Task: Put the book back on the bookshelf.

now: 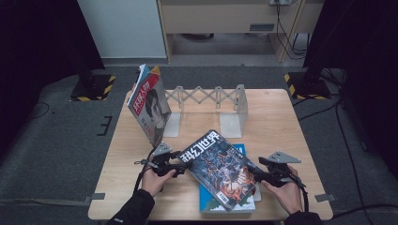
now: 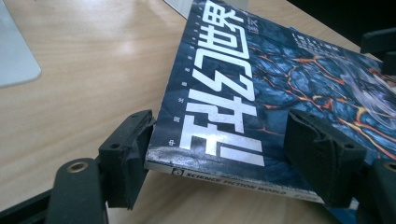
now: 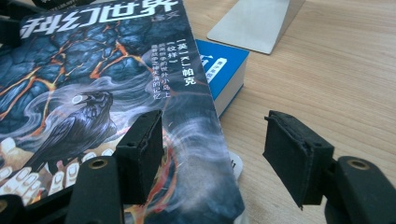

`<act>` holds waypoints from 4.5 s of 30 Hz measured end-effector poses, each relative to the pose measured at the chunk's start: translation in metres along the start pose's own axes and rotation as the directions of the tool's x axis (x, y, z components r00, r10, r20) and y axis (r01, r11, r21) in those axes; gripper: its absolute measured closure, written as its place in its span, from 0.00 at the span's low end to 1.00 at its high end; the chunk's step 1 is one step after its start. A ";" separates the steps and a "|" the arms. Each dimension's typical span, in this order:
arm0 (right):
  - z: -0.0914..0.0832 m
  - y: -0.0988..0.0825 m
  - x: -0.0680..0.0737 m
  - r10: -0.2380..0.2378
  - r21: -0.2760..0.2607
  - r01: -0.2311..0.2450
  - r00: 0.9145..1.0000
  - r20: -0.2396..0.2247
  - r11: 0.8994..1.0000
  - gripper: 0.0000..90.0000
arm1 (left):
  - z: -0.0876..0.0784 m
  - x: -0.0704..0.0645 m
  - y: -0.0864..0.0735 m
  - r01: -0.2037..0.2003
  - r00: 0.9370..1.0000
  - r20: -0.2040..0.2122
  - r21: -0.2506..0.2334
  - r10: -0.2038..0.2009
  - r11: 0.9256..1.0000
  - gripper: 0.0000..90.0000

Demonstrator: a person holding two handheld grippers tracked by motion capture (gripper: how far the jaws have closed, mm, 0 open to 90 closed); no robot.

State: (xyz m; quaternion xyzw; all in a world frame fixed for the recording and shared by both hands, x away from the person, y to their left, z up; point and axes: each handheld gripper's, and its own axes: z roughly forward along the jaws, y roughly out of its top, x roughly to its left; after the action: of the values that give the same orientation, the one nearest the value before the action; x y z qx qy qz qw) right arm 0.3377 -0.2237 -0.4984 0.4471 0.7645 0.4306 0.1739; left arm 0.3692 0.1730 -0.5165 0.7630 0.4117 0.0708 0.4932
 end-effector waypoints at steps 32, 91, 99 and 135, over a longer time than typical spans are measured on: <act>0.002 -0.002 0.000 -0.002 -0.007 0.002 1.000 -0.005 1.000 0.37 | -0.008 -0.001 -0.001 0.255 0.934 0.237 0.078 -0.267 0.964 0.59; -0.017 -0.003 -0.033 0.106 -0.134 -0.094 0.990 0.088 0.987 0.35 | -0.025 -0.045 0.044 0.221 0.916 0.341 0.014 -0.212 0.975 0.88; -0.022 -0.007 -0.049 0.132 -0.135 -0.111 0.978 0.161 0.985 0.35 | -0.041 -0.053 0.065 0.206 0.922 0.346 -0.059 -0.173 0.977 0.91; -0.024 -0.013 -0.064 0.120 -0.093 -0.100 0.965 0.235 0.991 0.33 | -0.115 -0.052 0.141 0.076 0.991 0.123 -0.269 -0.044 0.960 0.91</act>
State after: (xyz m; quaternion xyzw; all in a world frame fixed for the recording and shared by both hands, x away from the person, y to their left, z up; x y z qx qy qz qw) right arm 0.3494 -0.2926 -0.5032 0.5302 0.6938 0.4130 0.2588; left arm 0.3555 0.1922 -0.3285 0.6776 0.3916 0.0675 0.6189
